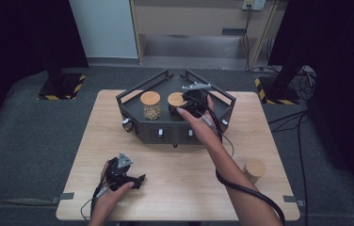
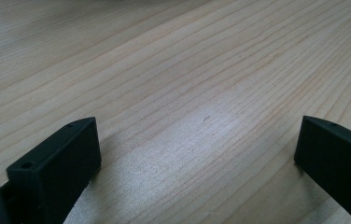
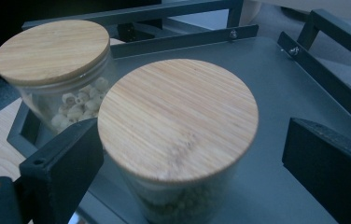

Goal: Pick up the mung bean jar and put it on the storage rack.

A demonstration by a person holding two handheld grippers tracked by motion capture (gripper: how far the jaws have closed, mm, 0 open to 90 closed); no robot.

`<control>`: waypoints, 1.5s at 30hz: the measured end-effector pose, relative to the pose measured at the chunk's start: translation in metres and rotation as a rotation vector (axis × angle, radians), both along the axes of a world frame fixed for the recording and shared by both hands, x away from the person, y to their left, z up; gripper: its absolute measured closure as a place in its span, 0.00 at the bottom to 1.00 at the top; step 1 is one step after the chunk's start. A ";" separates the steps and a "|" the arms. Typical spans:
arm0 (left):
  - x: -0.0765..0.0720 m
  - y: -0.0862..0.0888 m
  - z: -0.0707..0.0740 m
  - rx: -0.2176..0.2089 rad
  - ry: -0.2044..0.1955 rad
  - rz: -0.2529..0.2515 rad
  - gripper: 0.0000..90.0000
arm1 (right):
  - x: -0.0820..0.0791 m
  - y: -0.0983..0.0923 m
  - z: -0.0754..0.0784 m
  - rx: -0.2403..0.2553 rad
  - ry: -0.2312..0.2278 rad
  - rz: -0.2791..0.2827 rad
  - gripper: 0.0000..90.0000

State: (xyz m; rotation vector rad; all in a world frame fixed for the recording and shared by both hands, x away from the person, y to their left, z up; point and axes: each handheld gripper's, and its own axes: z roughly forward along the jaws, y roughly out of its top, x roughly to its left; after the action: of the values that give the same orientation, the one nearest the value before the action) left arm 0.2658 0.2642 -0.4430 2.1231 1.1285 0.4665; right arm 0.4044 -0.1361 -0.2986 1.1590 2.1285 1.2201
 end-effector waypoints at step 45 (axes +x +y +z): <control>0.000 0.000 0.000 0.001 0.002 -0.002 0.00 | -0.044 -0.043 0.004 -0.017 -0.016 0.037 0.04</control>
State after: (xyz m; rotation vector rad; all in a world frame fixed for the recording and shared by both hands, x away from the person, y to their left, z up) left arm 0.2662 0.2644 -0.4427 2.1262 1.1271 0.4647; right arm 0.3604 -0.1789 -0.2949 1.1030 2.1533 1.2206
